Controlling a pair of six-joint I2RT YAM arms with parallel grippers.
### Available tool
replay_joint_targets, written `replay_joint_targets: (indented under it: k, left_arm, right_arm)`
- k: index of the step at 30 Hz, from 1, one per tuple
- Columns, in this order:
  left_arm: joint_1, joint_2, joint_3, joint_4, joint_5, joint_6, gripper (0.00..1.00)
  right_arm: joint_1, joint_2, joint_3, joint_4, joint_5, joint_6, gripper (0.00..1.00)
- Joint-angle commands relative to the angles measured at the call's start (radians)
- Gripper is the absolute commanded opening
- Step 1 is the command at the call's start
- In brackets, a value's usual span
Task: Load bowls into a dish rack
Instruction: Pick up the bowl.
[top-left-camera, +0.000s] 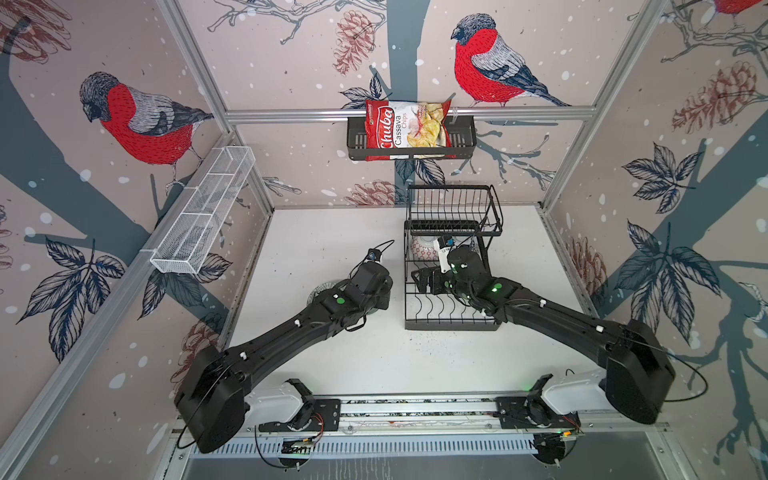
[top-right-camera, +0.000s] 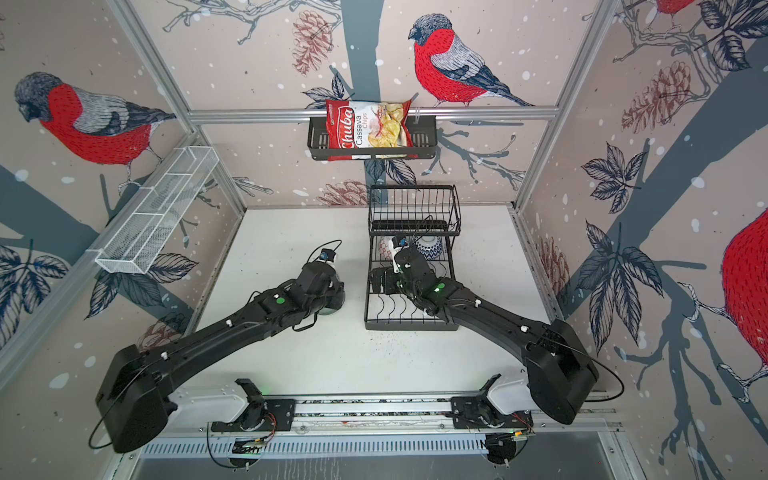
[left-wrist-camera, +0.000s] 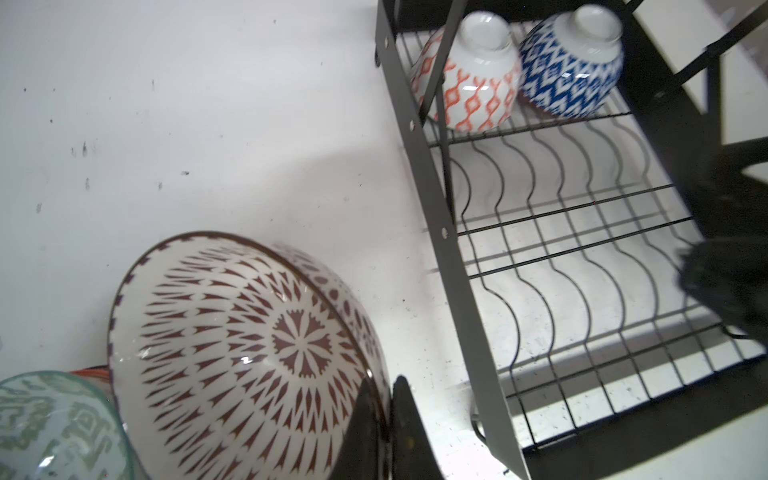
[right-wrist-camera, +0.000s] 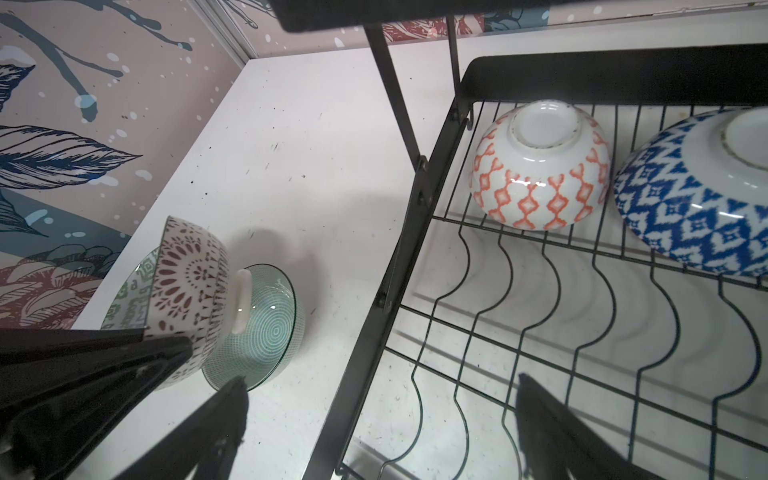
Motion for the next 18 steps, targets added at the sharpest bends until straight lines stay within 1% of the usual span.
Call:
replay_joint_targets:
  k: [1, 6, 12, 18]
  left_arm:
    - [0.000, -0.053, -0.034, 0.130, 0.050, 0.046, 0.00]
    - [0.001, -0.112, -0.075, 0.190, 0.121, 0.069, 0.00]
    - [0.000, -0.153, -0.100, 0.247, 0.184, 0.084, 0.00]
    - [0.001, -0.174, -0.119, 0.292, 0.281, 0.113, 0.00]
  right_arm:
    - [-0.005, -0.009, 0.004, 0.031, -0.039, 0.007, 1.00]
    - [-0.036, -0.028, 0.001, 0.046, -0.102, 0.028, 1.00]
    - [-0.077, -0.058, -0.019, 0.077, -0.188, 0.048, 1.00]
    - [-0.085, -0.063, -0.020, 0.112, -0.306, 0.047, 1.00]
